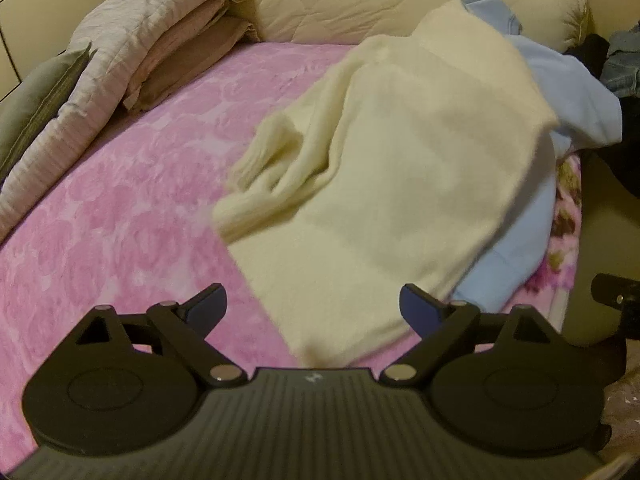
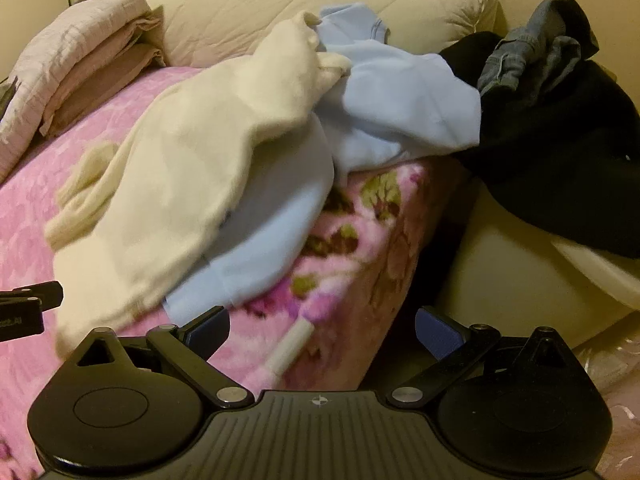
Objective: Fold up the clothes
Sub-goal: 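Move both grippers toward the cream sweater on the clothes pile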
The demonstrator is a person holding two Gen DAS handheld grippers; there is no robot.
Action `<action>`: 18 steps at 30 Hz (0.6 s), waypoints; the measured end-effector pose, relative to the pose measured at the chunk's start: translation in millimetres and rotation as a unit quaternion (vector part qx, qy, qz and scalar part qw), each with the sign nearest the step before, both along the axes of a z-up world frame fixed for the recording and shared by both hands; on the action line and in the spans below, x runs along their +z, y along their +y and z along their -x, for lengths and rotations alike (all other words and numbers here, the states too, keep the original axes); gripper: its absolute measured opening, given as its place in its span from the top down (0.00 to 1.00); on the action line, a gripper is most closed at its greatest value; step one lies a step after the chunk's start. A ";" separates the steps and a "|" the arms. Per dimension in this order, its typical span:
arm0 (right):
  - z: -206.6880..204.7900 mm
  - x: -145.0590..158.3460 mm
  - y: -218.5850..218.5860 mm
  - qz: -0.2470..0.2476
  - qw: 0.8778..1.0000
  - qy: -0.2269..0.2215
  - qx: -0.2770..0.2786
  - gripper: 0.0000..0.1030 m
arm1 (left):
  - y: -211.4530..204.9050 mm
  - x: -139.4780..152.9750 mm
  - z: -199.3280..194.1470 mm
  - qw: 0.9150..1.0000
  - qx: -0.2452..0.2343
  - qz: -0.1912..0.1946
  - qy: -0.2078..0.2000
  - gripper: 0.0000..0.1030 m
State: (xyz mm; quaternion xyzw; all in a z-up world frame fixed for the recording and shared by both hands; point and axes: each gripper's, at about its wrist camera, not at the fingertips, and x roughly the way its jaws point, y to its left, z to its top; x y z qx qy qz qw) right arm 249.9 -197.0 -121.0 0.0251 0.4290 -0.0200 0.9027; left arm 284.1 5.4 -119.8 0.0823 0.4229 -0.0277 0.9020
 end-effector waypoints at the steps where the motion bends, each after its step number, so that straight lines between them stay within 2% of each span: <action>1: -4.0 8.1 -0.7 0.001 1.000 0.004 0.000 0.01 | -1.2 6.4 -4.9 1.000 -0.002 0.000 0.004 0.11; 4: -13.2 35.8 -1.5 0.003 1.000 0.014 -0.004 0.01 | -5.0 33.6 -17.0 1.000 -0.008 0.001 0.013 0.11; 10: -23.6 110.5 -1.8 -0.009 1.000 0.021 -0.019 0.01 | -8.5 103.3 -30.0 0.999 -0.022 0.009 0.024 0.11; 15: -26.6 177.4 5.8 -0.012 1.000 0.009 -0.021 0.01 | -8.0 161.8 -31.5 0.999 -0.034 -0.006 0.024 0.10; 18: -18.9 209.6 8.6 -0.024 1.000 0.004 -0.020 0.01 | -4.9 186.6 -27.1 0.998 -0.039 -0.019 0.036 0.10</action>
